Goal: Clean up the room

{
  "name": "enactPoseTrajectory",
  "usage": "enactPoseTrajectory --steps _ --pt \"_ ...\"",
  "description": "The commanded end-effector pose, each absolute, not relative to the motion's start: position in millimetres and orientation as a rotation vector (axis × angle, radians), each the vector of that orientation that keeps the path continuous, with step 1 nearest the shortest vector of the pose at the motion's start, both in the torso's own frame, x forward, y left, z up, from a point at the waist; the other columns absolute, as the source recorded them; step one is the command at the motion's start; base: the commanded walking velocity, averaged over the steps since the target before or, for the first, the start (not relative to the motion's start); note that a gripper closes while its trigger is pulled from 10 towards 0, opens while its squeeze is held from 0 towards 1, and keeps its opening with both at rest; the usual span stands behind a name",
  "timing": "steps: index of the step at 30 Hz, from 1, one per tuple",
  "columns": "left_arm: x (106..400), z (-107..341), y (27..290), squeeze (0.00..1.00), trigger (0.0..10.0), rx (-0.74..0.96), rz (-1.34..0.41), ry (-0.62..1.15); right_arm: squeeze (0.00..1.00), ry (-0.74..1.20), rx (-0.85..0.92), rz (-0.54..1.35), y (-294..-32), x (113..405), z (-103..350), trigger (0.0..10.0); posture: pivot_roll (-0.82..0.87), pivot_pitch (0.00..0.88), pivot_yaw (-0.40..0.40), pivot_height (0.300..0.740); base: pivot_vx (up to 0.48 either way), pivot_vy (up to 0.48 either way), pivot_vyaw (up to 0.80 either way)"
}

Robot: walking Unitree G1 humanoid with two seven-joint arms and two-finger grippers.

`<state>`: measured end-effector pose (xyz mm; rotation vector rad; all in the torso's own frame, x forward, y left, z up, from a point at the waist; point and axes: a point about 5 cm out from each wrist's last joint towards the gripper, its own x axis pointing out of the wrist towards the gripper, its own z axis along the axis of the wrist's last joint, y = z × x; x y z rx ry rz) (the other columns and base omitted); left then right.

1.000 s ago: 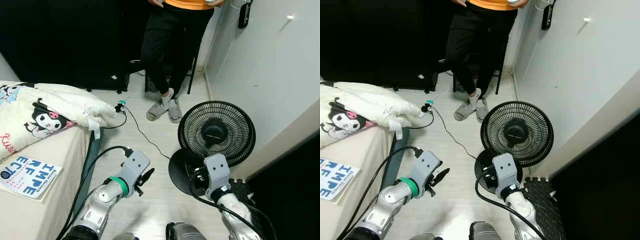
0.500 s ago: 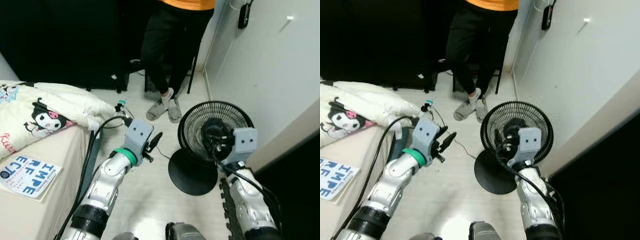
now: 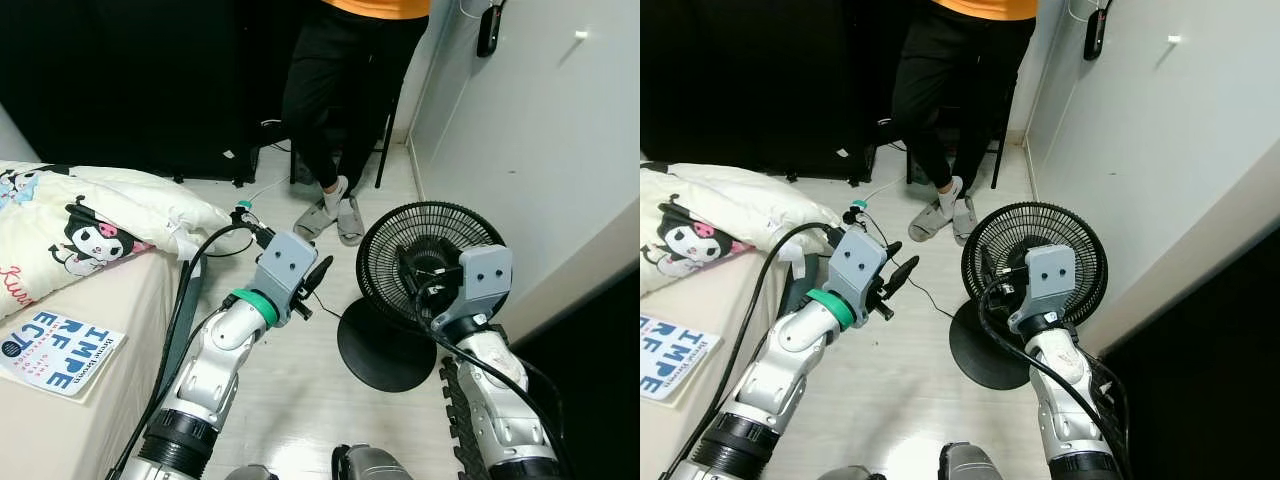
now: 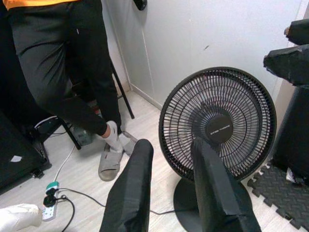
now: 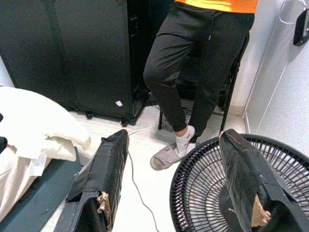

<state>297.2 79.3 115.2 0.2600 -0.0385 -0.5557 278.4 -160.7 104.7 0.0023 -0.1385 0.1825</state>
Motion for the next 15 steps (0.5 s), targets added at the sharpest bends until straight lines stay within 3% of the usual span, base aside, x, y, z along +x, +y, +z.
enactPoseTrajectory --steps 1,6,15 --pt "294.7 110.3 80.0 0.00 10.0 0.270 -0.555 -0.011 0.00 -0.111 0.019 0.174 -160.9 278.3 100.6 10.0 -0.12 0.016 0.026 0.740 0.000 0.000 0.00" --pt "293.5 108.1 79.9 0.00 10.0 0.278 -0.554 -0.001 0.00 -0.098 0.017 0.171 -159.9 278.0 100.2 10.0 -0.12 0.021 0.026 0.740 0.000 0.000 0.00" --pt "292.7 107.4 78.4 0.00 10.0 0.284 -0.552 0.000 0.00 -0.069 -0.047 0.197 -157.1 275.2 94.8 10.0 -0.12 0.026 0.025 0.740 0.000 0.000 0.69"
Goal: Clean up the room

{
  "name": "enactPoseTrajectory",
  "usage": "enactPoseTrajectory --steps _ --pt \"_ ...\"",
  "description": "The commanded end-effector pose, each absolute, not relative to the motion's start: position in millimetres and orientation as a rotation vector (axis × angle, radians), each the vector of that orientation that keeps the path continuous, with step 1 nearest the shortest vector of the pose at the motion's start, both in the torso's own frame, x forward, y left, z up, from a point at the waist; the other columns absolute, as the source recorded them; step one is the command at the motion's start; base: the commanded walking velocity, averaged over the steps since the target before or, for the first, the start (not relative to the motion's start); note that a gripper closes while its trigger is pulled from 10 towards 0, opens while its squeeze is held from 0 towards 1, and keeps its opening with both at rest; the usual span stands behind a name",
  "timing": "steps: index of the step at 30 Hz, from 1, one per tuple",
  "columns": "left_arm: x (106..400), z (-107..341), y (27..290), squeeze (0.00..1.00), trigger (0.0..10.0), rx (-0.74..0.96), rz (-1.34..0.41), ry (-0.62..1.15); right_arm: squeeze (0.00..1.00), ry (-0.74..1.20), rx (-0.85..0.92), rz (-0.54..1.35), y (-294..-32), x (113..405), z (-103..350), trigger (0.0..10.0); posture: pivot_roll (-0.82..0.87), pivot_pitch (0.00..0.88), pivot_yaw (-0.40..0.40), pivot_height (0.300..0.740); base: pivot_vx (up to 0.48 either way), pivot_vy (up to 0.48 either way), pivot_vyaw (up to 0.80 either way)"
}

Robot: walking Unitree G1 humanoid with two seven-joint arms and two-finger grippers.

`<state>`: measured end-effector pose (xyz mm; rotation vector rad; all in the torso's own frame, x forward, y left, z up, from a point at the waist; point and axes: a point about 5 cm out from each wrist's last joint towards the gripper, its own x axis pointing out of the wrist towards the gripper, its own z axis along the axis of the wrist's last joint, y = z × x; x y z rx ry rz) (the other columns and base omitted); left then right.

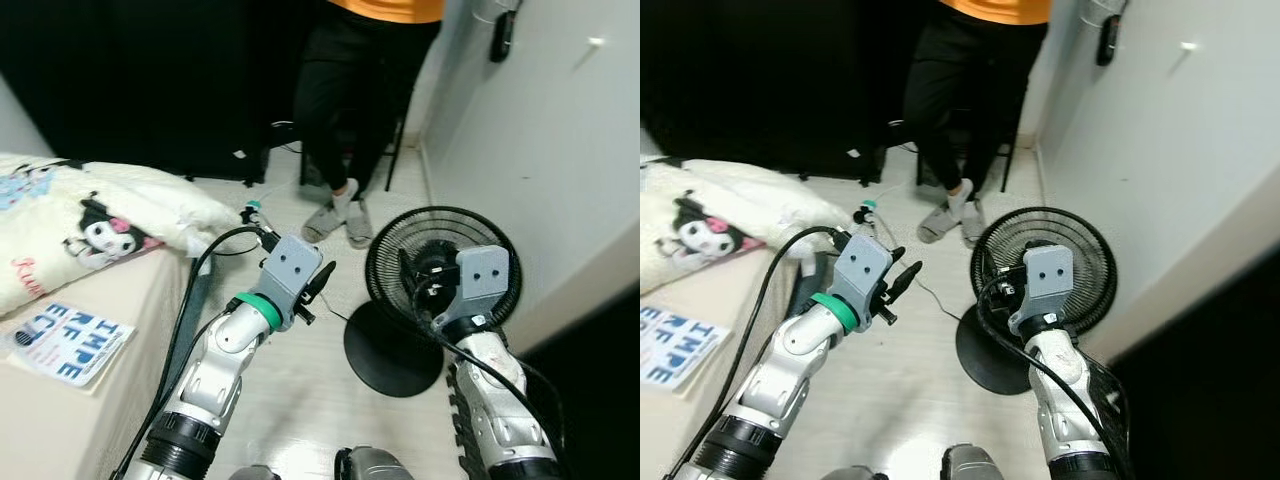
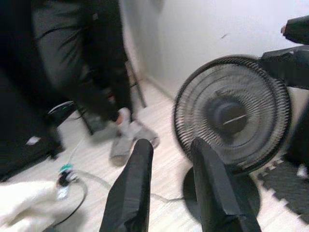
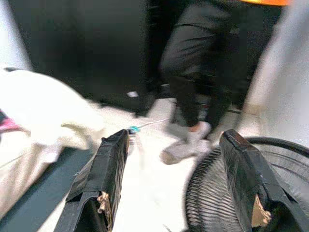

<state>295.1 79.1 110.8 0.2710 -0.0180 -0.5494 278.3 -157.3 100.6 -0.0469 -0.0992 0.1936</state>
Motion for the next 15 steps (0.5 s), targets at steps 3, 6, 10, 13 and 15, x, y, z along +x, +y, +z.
enactPoseTrajectory --steps 3,6,10,13,15 --pt "292.9 107.4 78.0 0.00 10.0 0.285 -0.552 0.000 0.00 -0.063 -0.041 0.203 -156.5 274.2 93.6 10.0 -0.12 0.025 0.024 0.740 0.000 0.000 0.80" --pt "293.3 107.6 77.4 0.00 10.0 0.285 -0.551 0.000 0.00 -0.060 -0.036 0.206 -156.7 274.1 93.2 10.0 -0.12 0.025 0.024 0.740 0.000 0.000 0.79" --pt "294.0 107.7 76.4 0.00 10.0 0.285 -0.552 -0.001 0.00 -0.057 -0.034 0.209 -157.0 274.2 93.0 10.0 -0.12 0.024 0.023 0.740 0.000 0.000 0.79" --pt "294.8 107.9 74.9 0.00 10.0 0.285 -0.553 -0.002 0.00 -0.054 -0.033 0.214 -157.0 274.0 92.6 10.0 -0.13 0.022 0.023 0.740 0.000 0.000 0.79" --pt "295.1 108.0 74.3 0.00 10.0 0.284 -0.553 -0.003 0.00 -0.053 -0.034 0.216 -156.9 273.9 92.4 10.0 -0.13 0.022 0.023 0.740 0.000 0.000 0.78"
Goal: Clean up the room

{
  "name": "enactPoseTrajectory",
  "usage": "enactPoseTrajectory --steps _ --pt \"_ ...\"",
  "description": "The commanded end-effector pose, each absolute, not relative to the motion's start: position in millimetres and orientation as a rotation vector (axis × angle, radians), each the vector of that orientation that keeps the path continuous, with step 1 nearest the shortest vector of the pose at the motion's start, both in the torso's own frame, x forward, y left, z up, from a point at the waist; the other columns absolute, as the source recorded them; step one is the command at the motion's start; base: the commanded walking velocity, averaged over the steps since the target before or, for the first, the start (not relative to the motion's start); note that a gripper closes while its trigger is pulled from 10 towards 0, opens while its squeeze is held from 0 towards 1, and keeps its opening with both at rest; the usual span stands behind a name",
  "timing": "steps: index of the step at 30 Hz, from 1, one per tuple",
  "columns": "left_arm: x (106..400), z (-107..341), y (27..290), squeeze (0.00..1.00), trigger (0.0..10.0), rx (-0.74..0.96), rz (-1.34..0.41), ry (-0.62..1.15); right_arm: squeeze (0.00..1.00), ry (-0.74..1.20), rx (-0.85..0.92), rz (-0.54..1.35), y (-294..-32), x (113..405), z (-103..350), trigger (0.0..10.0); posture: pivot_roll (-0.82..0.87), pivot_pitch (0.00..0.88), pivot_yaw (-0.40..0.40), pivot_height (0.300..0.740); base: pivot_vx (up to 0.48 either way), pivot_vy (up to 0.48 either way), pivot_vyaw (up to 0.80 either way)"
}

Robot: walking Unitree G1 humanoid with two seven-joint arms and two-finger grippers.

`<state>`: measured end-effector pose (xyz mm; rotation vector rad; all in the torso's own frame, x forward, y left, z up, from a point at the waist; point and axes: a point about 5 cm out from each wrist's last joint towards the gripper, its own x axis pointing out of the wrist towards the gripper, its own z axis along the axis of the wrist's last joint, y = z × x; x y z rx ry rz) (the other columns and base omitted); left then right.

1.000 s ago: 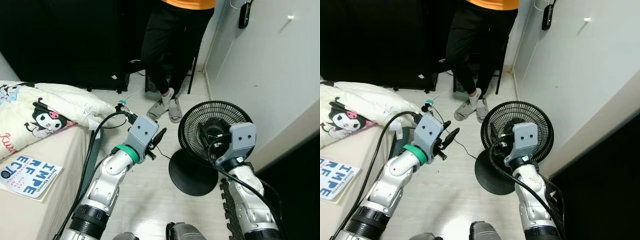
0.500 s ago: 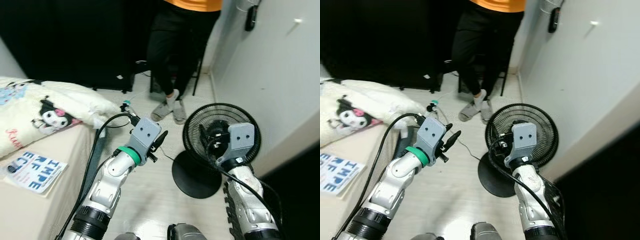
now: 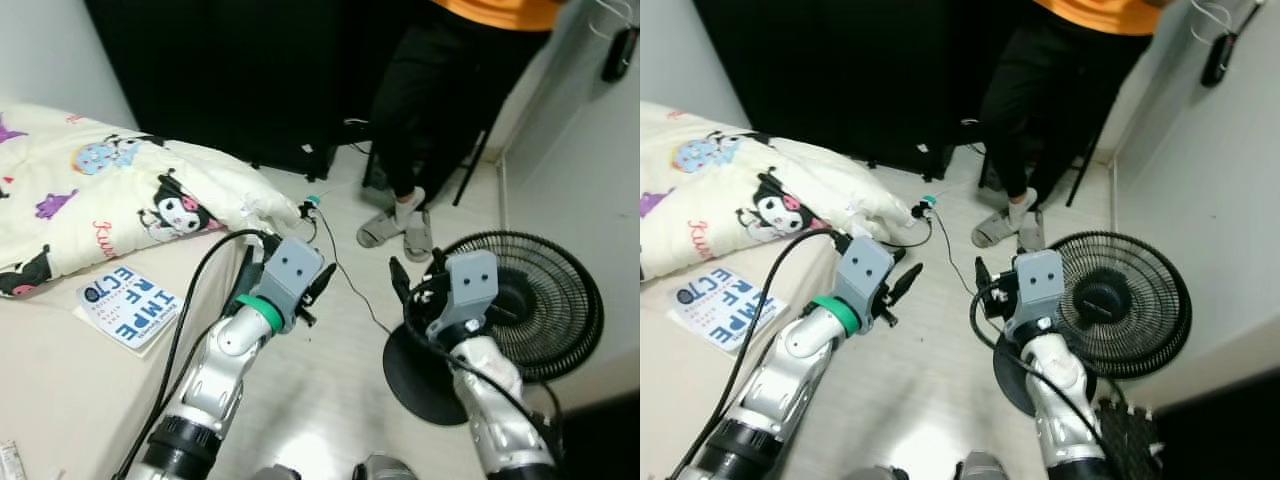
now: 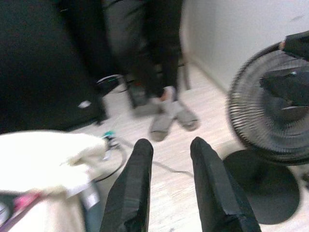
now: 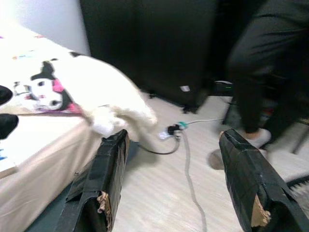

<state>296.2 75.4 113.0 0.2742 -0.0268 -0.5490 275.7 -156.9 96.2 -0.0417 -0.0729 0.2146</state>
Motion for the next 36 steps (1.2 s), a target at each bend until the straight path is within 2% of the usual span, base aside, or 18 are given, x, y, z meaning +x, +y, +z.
enactPoseTrajectory --steps 1,36 --pt "295.3 108.0 73.9 0.00 10.0 0.284 -0.553 -0.004 0.00 -0.052 -0.035 0.218 -156.8 273.9 92.4 10.0 -0.13 0.021 0.023 0.740 0.000 0.000 0.78" --pt "296.3 103.5 72.8 0.00 10.0 0.269 -0.549 0.043 0.00 -0.027 -0.028 0.281 -150.2 270.5 87.4 10.0 -0.13 0.021 0.024 0.740 0.000 0.000 0.78"
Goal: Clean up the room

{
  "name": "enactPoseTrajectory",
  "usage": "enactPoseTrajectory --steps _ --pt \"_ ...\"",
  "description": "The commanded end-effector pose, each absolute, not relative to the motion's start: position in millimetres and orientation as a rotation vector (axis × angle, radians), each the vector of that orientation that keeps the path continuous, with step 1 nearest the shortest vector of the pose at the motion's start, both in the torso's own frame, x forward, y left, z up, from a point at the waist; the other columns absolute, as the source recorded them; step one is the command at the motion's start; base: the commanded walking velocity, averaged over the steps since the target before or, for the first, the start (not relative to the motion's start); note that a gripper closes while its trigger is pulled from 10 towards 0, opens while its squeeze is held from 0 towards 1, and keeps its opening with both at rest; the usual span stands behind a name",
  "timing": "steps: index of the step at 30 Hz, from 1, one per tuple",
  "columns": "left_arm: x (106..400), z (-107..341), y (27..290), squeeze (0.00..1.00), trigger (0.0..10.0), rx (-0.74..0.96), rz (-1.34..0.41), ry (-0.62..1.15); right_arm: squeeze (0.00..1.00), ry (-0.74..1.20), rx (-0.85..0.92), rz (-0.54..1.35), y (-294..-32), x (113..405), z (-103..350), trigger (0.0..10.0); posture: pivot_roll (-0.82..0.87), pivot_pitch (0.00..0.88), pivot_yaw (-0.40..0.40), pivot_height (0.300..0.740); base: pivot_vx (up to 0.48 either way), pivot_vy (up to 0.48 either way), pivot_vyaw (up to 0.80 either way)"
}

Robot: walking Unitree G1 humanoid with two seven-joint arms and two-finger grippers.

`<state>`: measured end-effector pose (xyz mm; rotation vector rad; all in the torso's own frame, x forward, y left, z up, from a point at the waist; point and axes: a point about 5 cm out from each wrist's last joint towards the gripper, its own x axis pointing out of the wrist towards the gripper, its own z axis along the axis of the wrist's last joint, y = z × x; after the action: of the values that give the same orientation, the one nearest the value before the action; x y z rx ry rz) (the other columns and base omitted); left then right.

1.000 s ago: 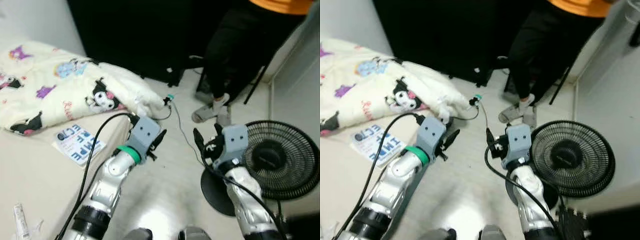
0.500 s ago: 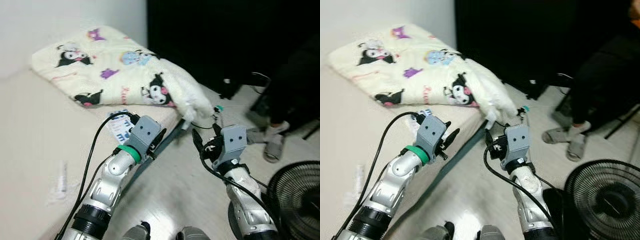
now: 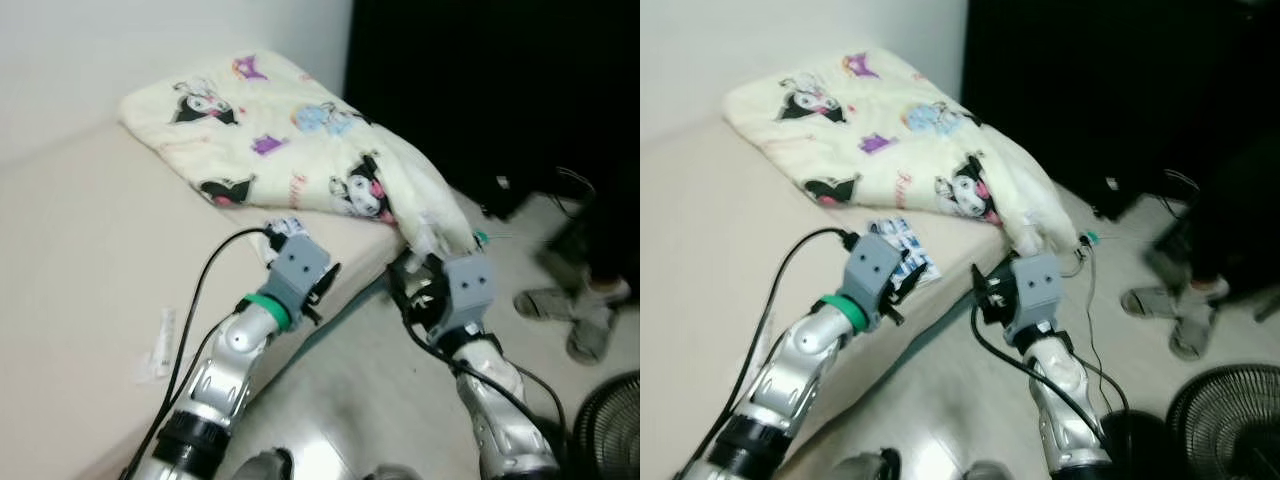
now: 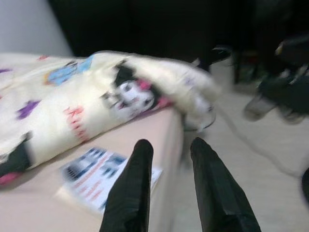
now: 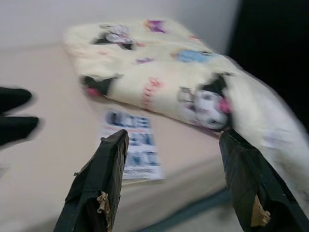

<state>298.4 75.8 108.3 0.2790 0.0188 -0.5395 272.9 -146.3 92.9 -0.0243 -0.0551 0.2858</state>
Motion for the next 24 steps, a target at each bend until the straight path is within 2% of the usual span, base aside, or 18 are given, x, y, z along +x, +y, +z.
enactPoseTrajectory --steps 1,24 --pt "296.7 103.6 72.8 0.00 10.0 0.270 -0.546 0.043 0.00 -0.027 -0.028 0.284 -149.9 270.5 87.3 10.0 -0.13 0.020 0.024 0.740 0.000 0.000 0.78" --pt "297.8 101.9 71.1 0.00 10.0 0.269 -0.545 0.056 0.00 -0.025 -0.027 0.299 -148.6 271.9 87.6 10.0 -0.13 0.013 0.025 0.740 0.000 0.000 0.78"
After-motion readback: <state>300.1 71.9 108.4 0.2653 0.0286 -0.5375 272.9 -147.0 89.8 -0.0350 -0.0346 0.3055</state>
